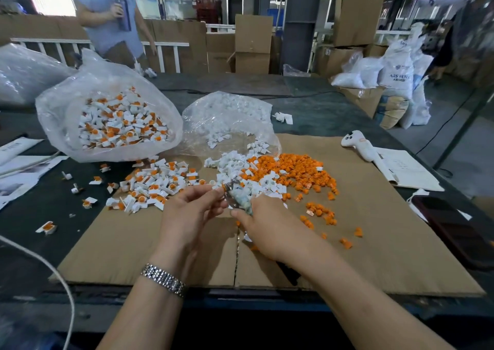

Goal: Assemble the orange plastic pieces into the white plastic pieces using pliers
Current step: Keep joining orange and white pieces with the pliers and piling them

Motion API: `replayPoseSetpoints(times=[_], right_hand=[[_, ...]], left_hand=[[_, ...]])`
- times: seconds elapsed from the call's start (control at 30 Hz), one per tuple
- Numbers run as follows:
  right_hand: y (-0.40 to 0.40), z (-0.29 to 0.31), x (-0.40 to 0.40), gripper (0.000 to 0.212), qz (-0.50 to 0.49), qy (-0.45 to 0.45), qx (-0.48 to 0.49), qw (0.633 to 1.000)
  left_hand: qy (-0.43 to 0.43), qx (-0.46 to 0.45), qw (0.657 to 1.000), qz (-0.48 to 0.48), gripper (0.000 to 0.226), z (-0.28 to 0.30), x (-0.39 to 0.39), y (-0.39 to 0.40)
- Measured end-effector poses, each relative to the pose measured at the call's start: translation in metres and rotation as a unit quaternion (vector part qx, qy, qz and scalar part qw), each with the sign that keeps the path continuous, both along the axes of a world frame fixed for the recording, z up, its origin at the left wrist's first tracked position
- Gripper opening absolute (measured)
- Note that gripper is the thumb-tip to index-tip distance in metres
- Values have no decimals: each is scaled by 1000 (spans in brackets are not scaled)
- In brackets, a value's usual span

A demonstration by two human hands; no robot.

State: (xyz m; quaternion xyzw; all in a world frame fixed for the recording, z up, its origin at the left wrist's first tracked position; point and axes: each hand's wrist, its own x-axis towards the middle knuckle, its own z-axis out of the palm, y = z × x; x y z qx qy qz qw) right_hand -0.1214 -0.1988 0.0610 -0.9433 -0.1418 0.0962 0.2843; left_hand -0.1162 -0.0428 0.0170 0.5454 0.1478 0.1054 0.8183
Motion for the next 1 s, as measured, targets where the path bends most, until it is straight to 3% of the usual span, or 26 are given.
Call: replayPoseSetpoints(times=[0.1,0.2,0.27,0.37,0.5,0.57,0.67,0.77,0.9,1.0], right_hand=[[2,-7,2,40,1,-24,-23,999],[-9,0,8,46,23,10,-10,1000],[-22,6,17,50,0,15,-9,1000],[-51,7,38,45,-88,-33,-75,993],[-78,-10,67,58,-172,-64,-186,965],[-83,-21,74,65,-186,-61,-222,955],[-85,-34,80,69,-187,-79,-263,943],[-83,-43,82,73,-181,-92,-293,934],[-80,-48,82,71,-173,-106,-295,934],[-81,-49,85,71,-162,-101,-291,938]], left_hand=[[-1,9,1000,-2,11,0,-1,0],[-3,21,1000,-9,25,3,-3,8],[16,85,996,30,17,1,-3,21],[53,226,960,156,6,-2,-2,42],[51,357,896,259,37,-4,1,51],[30,421,874,241,36,-7,5,47],[9,510,850,131,26,-11,18,30],[7,600,799,42,38,-13,35,13],[33,693,720,-8,50,-14,52,0],[58,722,689,-16,36,-13,58,-4]])
